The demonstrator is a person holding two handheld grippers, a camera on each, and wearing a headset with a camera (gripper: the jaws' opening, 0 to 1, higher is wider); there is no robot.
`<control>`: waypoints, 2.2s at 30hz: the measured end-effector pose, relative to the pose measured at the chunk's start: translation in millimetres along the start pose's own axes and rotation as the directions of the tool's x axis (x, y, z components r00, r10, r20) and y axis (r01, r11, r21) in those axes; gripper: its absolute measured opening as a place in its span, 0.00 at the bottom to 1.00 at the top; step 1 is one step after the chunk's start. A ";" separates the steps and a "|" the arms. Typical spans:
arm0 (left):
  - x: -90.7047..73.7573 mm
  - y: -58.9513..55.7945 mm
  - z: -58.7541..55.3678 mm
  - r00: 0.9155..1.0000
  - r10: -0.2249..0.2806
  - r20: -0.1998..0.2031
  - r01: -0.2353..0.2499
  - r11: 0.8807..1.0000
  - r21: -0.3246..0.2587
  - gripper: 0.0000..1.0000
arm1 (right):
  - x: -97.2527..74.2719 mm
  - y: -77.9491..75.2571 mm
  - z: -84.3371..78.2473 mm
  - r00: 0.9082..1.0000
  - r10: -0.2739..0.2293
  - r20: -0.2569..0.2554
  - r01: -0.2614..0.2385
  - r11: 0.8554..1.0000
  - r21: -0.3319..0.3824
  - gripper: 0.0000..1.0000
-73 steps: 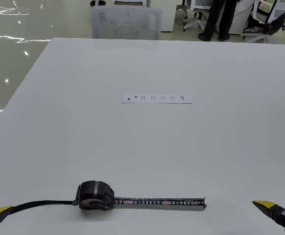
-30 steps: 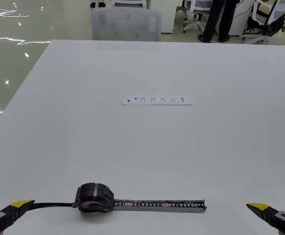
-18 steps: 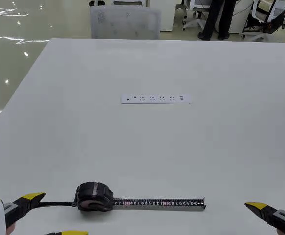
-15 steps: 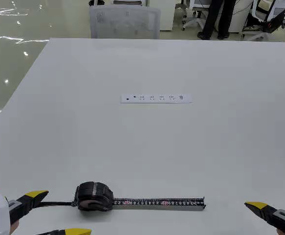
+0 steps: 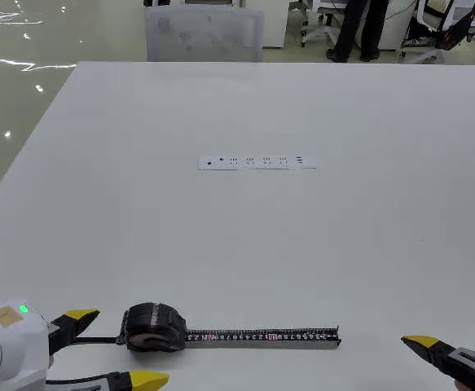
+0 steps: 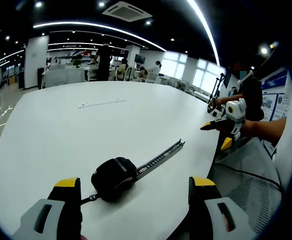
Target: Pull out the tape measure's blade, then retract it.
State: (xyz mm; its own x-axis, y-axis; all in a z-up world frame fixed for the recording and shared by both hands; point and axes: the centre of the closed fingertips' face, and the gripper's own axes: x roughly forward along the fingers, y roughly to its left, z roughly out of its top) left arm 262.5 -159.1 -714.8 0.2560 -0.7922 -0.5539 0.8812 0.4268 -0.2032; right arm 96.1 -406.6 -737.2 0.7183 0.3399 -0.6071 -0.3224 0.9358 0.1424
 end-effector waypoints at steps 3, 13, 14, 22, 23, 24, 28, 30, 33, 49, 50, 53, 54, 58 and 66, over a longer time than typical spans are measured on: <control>3.9 3.0 0.3 1.000 0.003 -0.001 -0.003 1.000 -0.009 0.85 | 0.7 -1.5 -0.1 1.000 0.000 0.000 0.000 1.000 0.002 0.89; 16.9 5.1 2.5 1.000 0.001 -0.009 -0.001 0.999 -0.037 0.85 | 4.0 -1.6 1.0 1.000 0.014 0.003 -0.014 1.000 0.008 0.89; 18.1 5.7 2.6 1.000 0.002 -0.009 -0.003 0.999 -0.040 0.85 | 4.7 -1.3 1.0 1.000 0.016 0.002 -0.016 1.000 0.008 0.89; 29.3 5.8 -4.5 1.000 -0.006 -0.024 0.005 0.998 -0.055 0.85 | 7.5 1.2 1.7 0.999 0.036 0.003 -0.036 0.999 0.010 0.89; 31.2 6.4 -7.5 0.999 -0.006 -0.035 0.004 0.998 -0.057 0.85 | 7.8 1.6 1.6 0.999 0.037 0.003 -0.037 0.999 0.010 0.89; 32.1 6.4 -8.4 0.999 -0.008 -0.036 0.006 0.998 -0.055 0.85 | 8.0 1.6 1.6 0.999 0.037 0.004 -0.037 0.999 0.012 0.89; 36.1 6.6 -14.1 0.998 -0.008 -0.059 0.004 0.998 -0.061 0.85 | 9.6 2.5 0.3 0.999 0.041 0.004 -0.041 0.999 0.014 0.89; 38.2 6.8 -17.3 0.998 -0.012 -0.069 0.007 0.997 -0.072 0.85 | 9.8 3.2 0.4 0.999 0.043 0.005 -0.043 0.999 0.016 0.89; 40.1 7.1 -19.1 0.997 -0.013 -0.078 0.008 0.998 -0.068 0.85 | 10.0 3.3 0.1 0.999 0.042 0.008 -0.042 0.999 0.019 0.89; 49.6 8.1 -23.1 0.994 -0.010 -0.110 0.000 0.996 -0.088 0.85 | 9.3 1.6 -1.8 0.999 0.039 0.013 -0.039 0.999 0.024 0.90; 50.1 7.1 -23.2 0.994 -0.010 -0.111 0.001 0.996 -0.087 0.86 | 9.4 1.2 -1.4 0.999 0.039 0.016 -0.039 0.999 0.025 0.90; 49.8 7.7 -22.7 0.994 -0.003 -0.111 -0.006 0.996 -0.088 0.86 | 10.5 0.9 -0.8 0.999 0.041 0.020 -0.041 0.999 0.026 0.90; 49.9 7.9 -22.5 0.994 -0.002 -0.110 -0.008 0.996 -0.090 0.86 | 11.2 1.0 -1.1 0.999 0.044 0.020 -0.045 0.999 0.028 0.90; 49.9 6.5 -22.2 0.995 0.018 -0.103 -0.027 0.995 -0.093 0.85 | 16.3 2.8 -3.0 0.998 0.058 0.017 -0.059 0.998 0.031 0.90; 53.4 9.3 -21.2 0.994 0.071 -0.089 -0.081 0.990 -0.115 0.85 | 24.2 2.2 2.2 0.997 0.069 0.026 -0.070 0.997 0.024 0.89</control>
State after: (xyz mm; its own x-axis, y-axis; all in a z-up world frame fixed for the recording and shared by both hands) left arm 275.9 -188.2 -763.3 0.2813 -0.7181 -0.6365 0.8059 0.5369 -0.2496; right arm 114.1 -396.1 -749.9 0.7099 0.4061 -0.5754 -0.3570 0.9118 0.2030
